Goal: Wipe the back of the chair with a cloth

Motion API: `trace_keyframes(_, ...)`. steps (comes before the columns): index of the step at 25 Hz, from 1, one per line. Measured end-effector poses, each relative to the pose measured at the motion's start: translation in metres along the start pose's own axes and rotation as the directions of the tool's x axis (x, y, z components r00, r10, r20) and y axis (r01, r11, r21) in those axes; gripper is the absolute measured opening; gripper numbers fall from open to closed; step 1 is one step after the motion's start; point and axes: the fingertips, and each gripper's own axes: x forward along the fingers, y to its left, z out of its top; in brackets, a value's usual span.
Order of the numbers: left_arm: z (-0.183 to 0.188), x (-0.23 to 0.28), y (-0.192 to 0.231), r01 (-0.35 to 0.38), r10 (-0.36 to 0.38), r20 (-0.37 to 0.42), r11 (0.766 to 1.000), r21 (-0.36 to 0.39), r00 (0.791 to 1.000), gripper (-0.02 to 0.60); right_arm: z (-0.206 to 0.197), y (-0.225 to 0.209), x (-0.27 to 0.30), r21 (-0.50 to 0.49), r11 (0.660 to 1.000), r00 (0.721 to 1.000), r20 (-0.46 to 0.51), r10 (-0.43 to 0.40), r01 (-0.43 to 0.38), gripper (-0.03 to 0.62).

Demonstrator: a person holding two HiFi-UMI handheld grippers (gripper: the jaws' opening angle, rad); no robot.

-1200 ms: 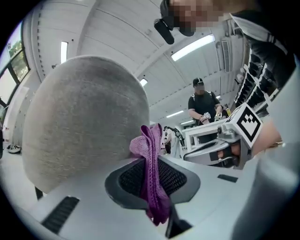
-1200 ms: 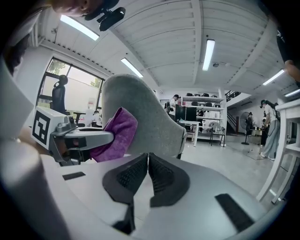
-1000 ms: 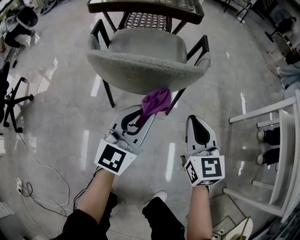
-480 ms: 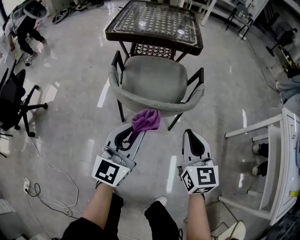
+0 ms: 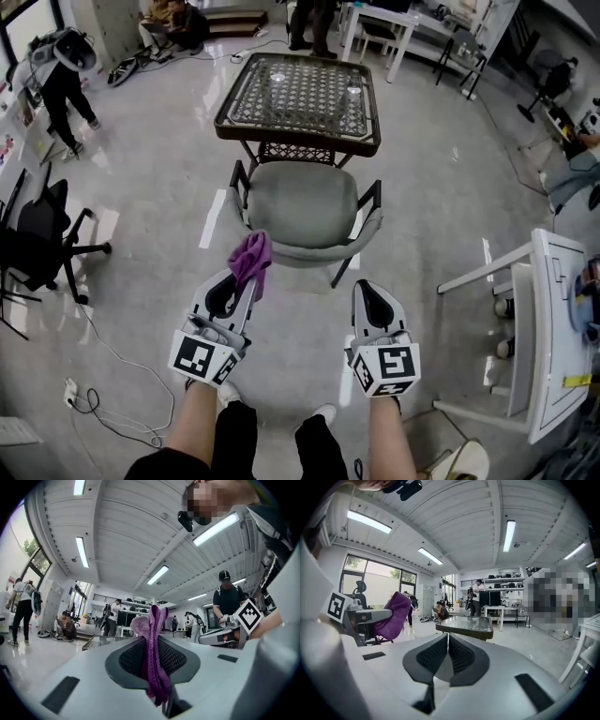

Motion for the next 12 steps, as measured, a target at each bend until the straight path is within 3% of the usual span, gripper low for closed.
trace_keyframes(12,0.130,-0.042,0.005,-0.079,0.079,-0.002,0.997,-0.010,0.997,0.078,0.119,0.006,-0.051,0.024,1.000,0.999,0.049,-0.013,0.012,0.028)
